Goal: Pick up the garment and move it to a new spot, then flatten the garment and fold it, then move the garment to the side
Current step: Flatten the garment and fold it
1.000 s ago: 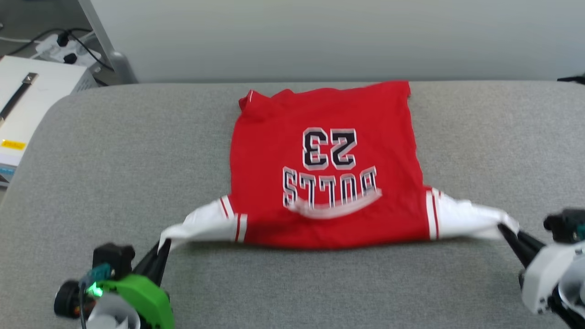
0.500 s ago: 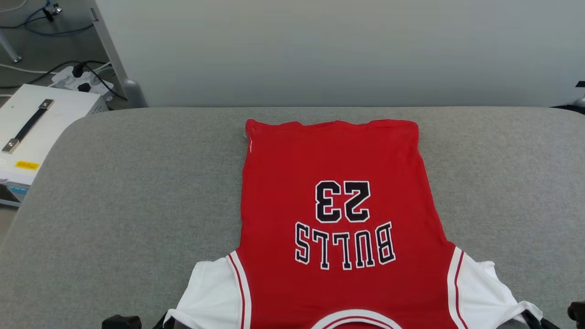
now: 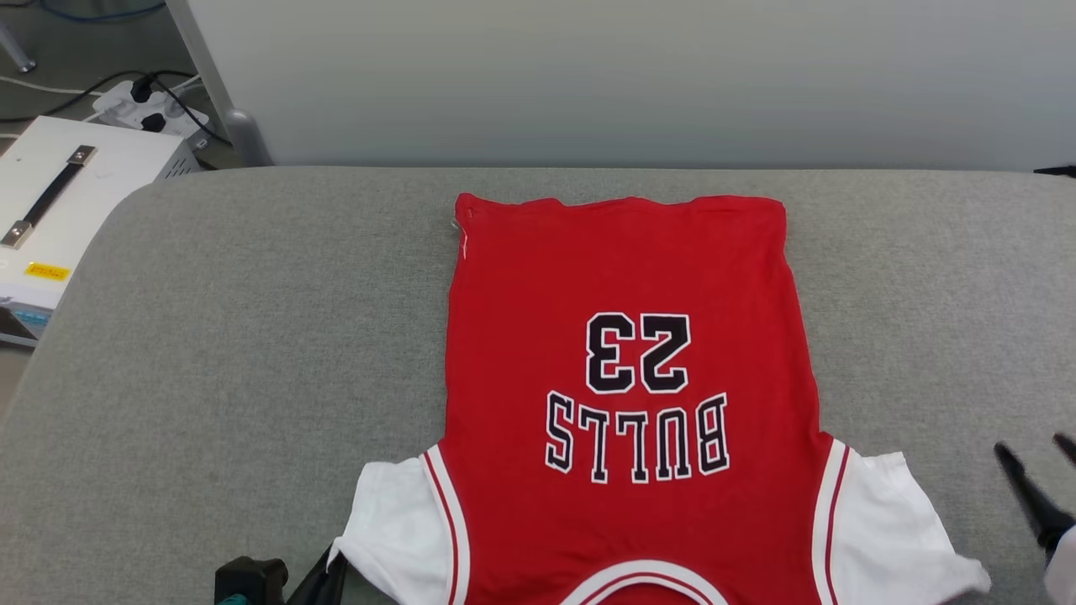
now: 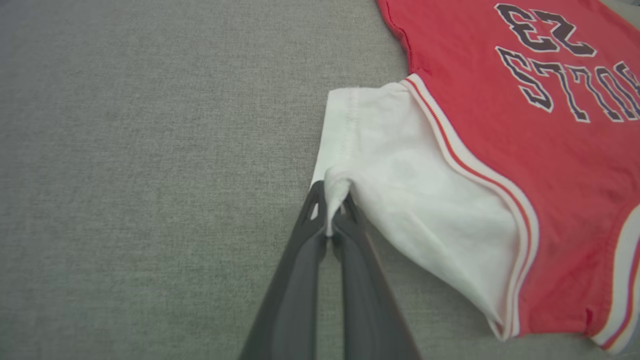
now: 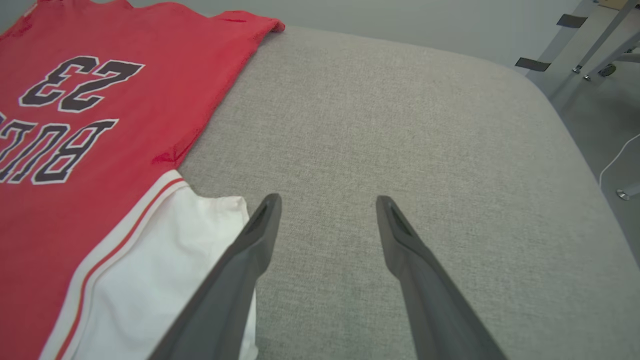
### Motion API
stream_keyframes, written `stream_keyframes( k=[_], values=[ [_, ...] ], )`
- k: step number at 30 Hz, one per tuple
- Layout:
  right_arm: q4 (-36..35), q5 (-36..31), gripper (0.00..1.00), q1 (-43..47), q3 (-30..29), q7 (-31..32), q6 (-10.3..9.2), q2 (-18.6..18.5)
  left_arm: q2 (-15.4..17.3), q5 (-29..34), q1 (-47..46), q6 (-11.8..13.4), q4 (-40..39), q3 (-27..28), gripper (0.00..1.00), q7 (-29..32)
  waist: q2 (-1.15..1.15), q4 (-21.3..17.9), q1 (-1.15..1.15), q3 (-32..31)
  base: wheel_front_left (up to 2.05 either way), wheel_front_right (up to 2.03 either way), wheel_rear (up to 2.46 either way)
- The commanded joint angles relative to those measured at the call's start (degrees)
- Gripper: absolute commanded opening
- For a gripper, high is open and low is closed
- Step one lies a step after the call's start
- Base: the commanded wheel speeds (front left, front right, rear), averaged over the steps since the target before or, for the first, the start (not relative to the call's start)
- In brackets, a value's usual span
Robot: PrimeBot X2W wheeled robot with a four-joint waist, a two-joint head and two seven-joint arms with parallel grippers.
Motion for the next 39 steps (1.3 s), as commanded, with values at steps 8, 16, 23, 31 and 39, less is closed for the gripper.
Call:
stream_keyframes(
  k=[8, 16, 23, 31, 39],
  values=[
    [-10.71, -4.61, 1.0, -14.31, -9.33, 5.45, -0.09, -4.0, -2.46, 5.2, -3.7, 0.75, -5.12, 2.7, 0.0, -0.32, 0.0, 2.87, 0.0, 6.35, 0.0, 0.0, 0.0],
    [-15.0, -1.56, 1.0, -33.29, -5.07, 23.02, -0.09, -7.18, -5.34, 9.23, -7.7, 0.66, -10.38, 3.92, 0.0, -0.32, 0.0, 7.27, 0.0, 14.96, 0.0, 0.0, 0.0],
    [-7.0, 6.59, 1.0, -48.84, 4.61, 46.9, -0.09, -7.28, -8.15, 12.14, -10.48, -0.74, -12.33, 4.57, 0.0, -0.33, 0.0, 10.69, 0.0, 21.18, 0.0, 0.0, 0.0],
    [5.8, 6.62, 1.0, -60.48, 6.1, 59.34, -0.09, -3.07, -11.53, 15.31, -13.39, -2.81, -13.54, 5.16, 0.0, -0.33, 0.0, 14.15, 0.0, 26.83, 0.0, 0.0, 0.0],
    [15.15, 1.84, 1.0, -64.08, 6.44, 59.01, -0.09, 0.29, -14.66, 17.89, -14.55, -4.65, -14.15, 5.96, 0.0, -0.33, 0.0, 16.68, 0.0, 30.41, 0.0, 0.0, 0.0]
  ],
)
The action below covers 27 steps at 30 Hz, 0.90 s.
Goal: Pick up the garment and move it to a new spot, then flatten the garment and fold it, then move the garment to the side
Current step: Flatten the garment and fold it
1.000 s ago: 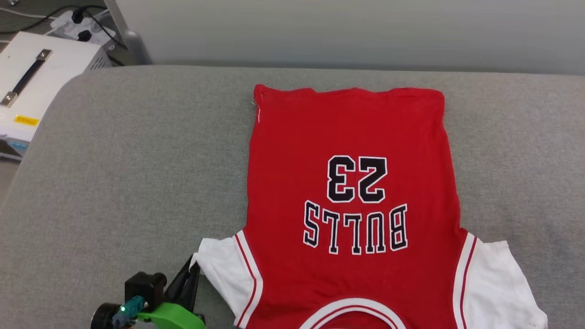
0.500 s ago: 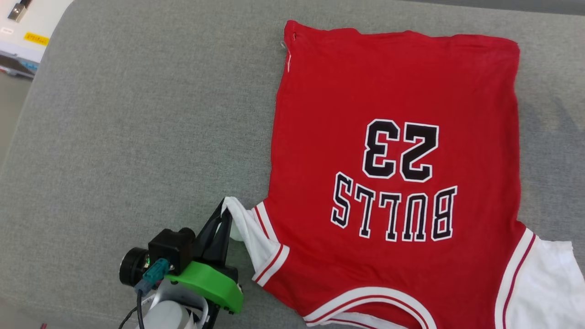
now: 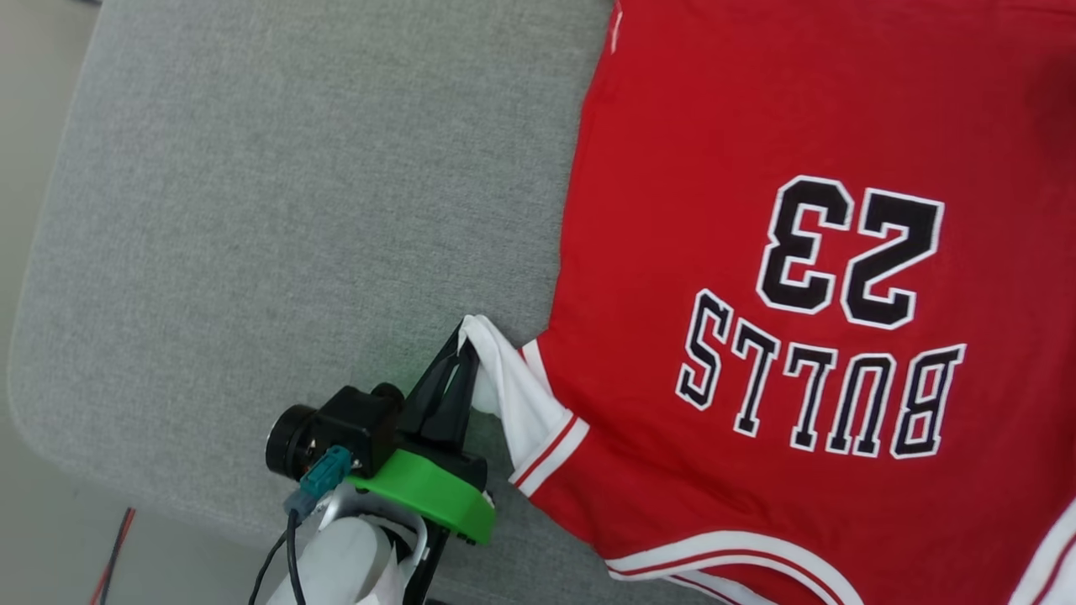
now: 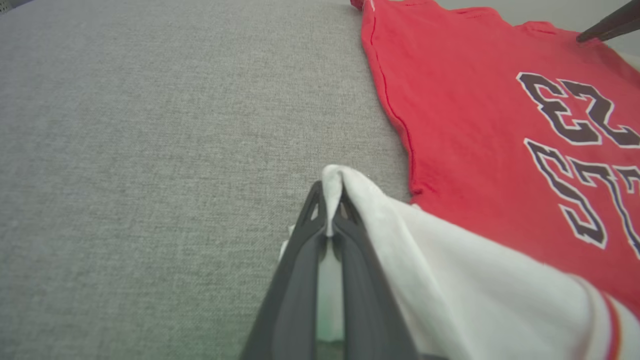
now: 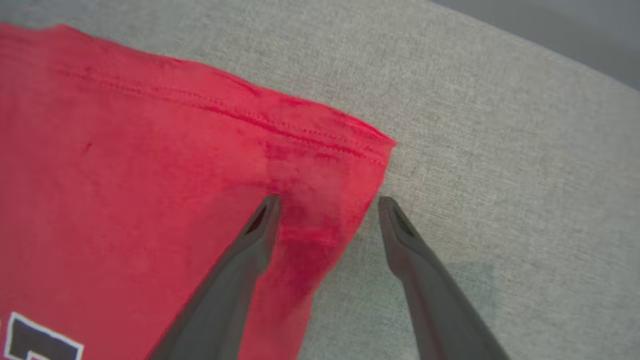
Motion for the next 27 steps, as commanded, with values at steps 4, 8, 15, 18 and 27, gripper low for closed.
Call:
stream_keyframes(
  k=[4, 8, 15, 18, 27],
  values=[
    [4.34, 0.34, 1.0, 1.37, -0.82, -1.41, -0.05, 1.16, -1.62, 1.69, -1.85, -1.22, 0.32, 0.73, 0.0, -0.33, 0.0, 3.36, -0.01, 3.03, 0.0, 0.0, 0.0],
    [5.78, 0.86, 1.0, 3.47, 0.5, -0.85, -0.05, 1.44, -2.29, 2.5, -1.71, -2.01, 0.9, 1.78, 0.0, -0.33, 0.0, 3.23, -0.01, 3.1, 0.0, 0.0, 0.0],
    [5.11, 1.12, 0.0, 3.33, 2.44, -3.0, -0.05, 0.25, -2.73, 3.7, -0.79, -2.84, 2.39, 3.68, 0.0, -0.33, 0.0, 1.94, -0.01, 0.24, 0.0, 0.0, 0.0],
    [3.84, 1.43, 0.0, 3.16, 3.86, -4.91, -0.05, -0.21, -2.75, 4.03, 0.04, -3.12, 3.22, 4.36, 0.0, -0.33, 0.0, 1.24, -0.01, -2.06, 0.0, 0.0, 0.0],
    [-6.66, 7.66, 0.0, 8.7, 11.31, -13.6, -0.05, -5.5, -2.06, 4.27, 4.96, -3.01, 4.95, 6.51, 0.0, -0.33, 0.0, -2.47, -0.01, -11.54, 0.0, 0.0, 0.0]
  ],
)
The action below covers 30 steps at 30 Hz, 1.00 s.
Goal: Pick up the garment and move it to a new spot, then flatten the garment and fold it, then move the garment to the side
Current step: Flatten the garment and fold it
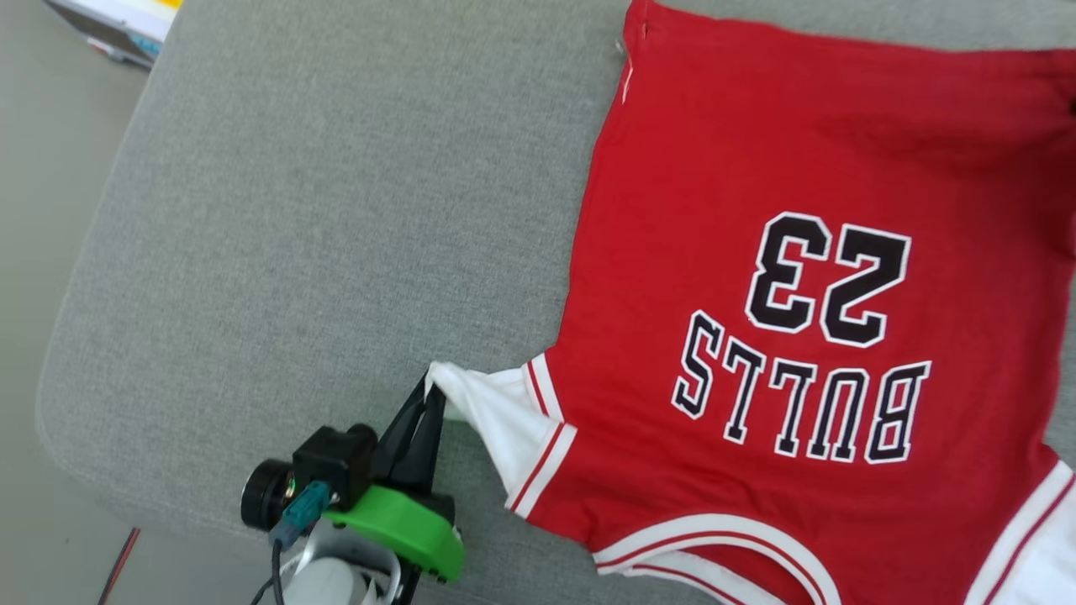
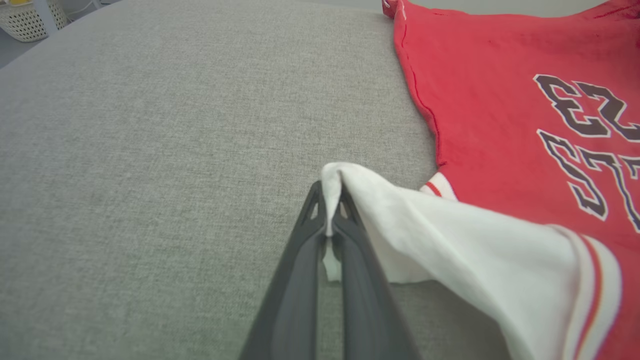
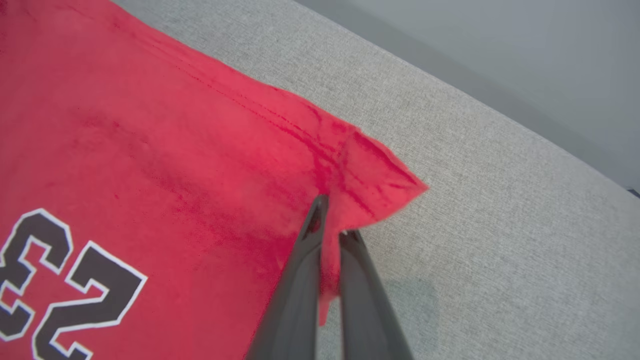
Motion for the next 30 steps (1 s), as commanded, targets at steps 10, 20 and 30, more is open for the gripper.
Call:
stream_keyframes(
  k=[10, 20, 30],
  values=[
    [-11.65, 6.06, 0.0, 14.54, 4.96, -8.38, -0.04, -11.08, 2.86, -0.05, 6.21, 0.84, 0.45, 1.78, 0.0, -0.09, 0.0, -8.24, 0.0, -12.09, 0.0, 0.0, 0.0],
    [-18.38, 8.69, 0.0, 33.19, 1.04, -15.43, -0.04, -16.99, 4.63, -1.05, 10.2, 2.02, -0.7, 2.65, 0.0, 0.92, 0.0, -12.47, 0.0, -16.27, 0.0, 0.0, 0.0],
    [-17.57, 11.74, 0.0, 56.24, -10.75, -18.88, -0.04, -14.36, 5.25, -1.84, 11.58, 2.05, -0.18, 2.95, 0.0, 0.61, 0.0, -13.63, 0.0, -17.65, 0.0, 0.0, 0.0]
  ],
)
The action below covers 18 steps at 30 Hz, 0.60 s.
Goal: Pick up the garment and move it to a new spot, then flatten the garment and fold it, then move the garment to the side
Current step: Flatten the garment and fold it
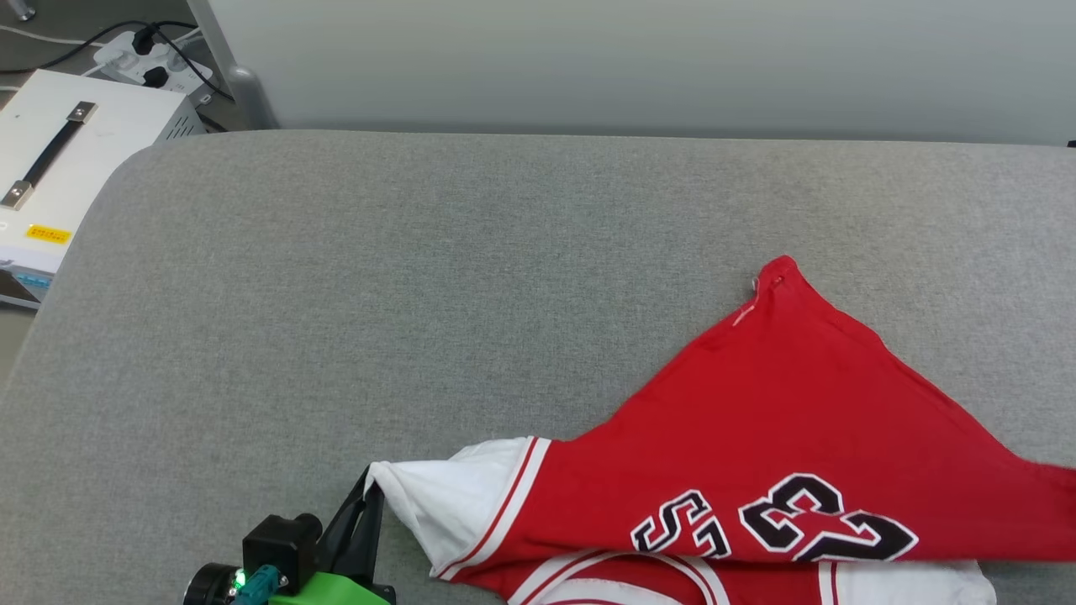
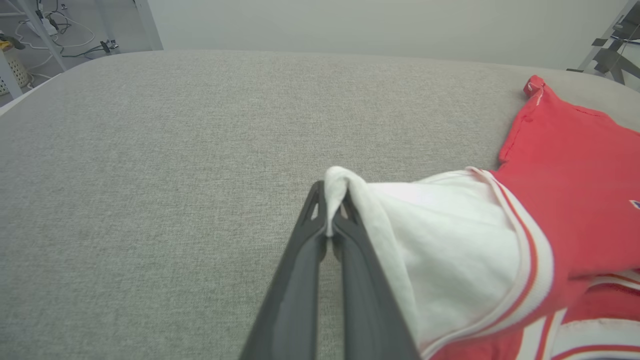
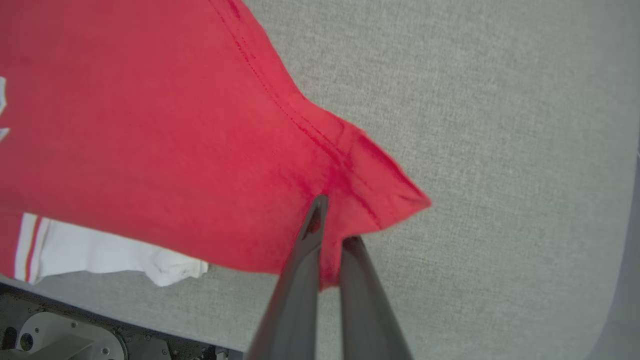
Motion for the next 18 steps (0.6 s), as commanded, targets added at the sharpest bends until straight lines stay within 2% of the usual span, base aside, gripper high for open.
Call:
stream_keyframes(
  k=[1, 6, 10, 11, 12, 18],
  values=[
    [0.8, 0.65, 0.0, 3.07, -1.41, -0.48, -0.04, 1.55, 0.5, -0.41, 0.64, 0.12, 0.23, 0.05, 0.0, -0.26, 0.0, -0.12, 0.01, -0.09, 0.0, 0.0, 0.0],
    [2.23, -1.05, 0.0, 11.06, -5.24, 0.79, -0.04, 7.08, 0.47, -0.54, 0.14, -0.11, 0.8, -0.13, 0.0, -0.42, 0.0, 0.2, 0.01, 0.39, 0.0, 0.0, 0.0],
    [1.85, -3.77, 0.0, 13.36, -7.97, 1.59, -0.04, 10.65, 0.44, -0.63, -0.36, -0.2, 1.34, -0.16, 0.0, -0.54, 0.0, 0.37, 0.01, 0.69, 0.0, 0.0, 0.0],
    [1.53, -4.16, 0.22, 13.42, -8.92, 1.51, -0.04, 11.35, 0.43, -0.66, -0.41, -0.2, 1.44, -0.14, 0.0, -0.57, 0.0, 0.36, 0.01, 0.7, 0.0, 0.0, 0.0],
    [1.02, -4.77, 1.0, 13.36, -10.13, 1.36, -0.04, 11.99, 0.44, -0.7, -0.43, -0.2, 1.57, -0.13, 0.0, -0.6, 0.0, 0.32, 0.01, 0.67, 0.0, 0.0, 0.0],
    [-4.07, -6.03, 1.0, 12.16, -18.4, 1.65, -0.04, 14.01, 0.63, -0.68, -0.53, -0.21, 1.86, -0.18, 0.0, -0.74, 0.0, 0.32, 0.01, 0.38, 0.0, 0.0, 0.0]
  ],
)
